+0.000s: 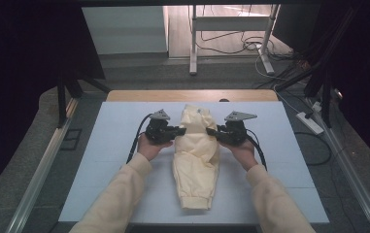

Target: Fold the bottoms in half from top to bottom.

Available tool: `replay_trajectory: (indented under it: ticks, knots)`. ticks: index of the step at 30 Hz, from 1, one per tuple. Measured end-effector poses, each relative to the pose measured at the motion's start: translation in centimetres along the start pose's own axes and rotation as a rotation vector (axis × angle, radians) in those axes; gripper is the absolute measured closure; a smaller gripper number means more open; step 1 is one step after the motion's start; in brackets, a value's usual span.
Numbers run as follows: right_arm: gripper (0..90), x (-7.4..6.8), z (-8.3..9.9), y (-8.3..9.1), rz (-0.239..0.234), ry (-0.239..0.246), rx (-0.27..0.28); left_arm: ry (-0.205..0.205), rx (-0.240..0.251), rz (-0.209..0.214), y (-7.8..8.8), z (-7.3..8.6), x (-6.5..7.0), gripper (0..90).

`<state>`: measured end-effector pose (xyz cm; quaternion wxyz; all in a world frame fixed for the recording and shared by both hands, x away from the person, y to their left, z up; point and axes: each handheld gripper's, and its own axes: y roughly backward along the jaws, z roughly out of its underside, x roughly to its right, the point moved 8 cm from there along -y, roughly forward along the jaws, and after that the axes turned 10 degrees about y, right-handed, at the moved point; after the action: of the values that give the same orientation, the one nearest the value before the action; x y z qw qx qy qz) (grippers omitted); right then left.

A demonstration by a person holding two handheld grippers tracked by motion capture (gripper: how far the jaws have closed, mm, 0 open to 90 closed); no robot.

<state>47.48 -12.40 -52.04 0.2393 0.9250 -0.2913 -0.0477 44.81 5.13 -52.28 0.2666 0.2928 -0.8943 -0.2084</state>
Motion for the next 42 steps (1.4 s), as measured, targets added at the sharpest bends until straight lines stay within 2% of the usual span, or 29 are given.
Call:
replay_trajectory:
  ticks: [11, 31, 42]
  knots:
    - [70.4, -0.7, 0.1, 0.3, -0.011, 0.002, 0.007, 0.01, 0.007, 0.011, 0.4, 0.6, 0.5, 82.3]
    - [70.2, -1.7, 0.4, 1.1, -0.031, -0.005, 0.019, 0.003, 0.011, 0.024, 0.9, 1.2, 1.2, 82.2]
    - [70.1, -2.6, 0.9, 1.5, -0.046, 0.001, 0.014, 0.002, 0.011, 0.035, 1.3, 2.1, 1.8, 82.0]
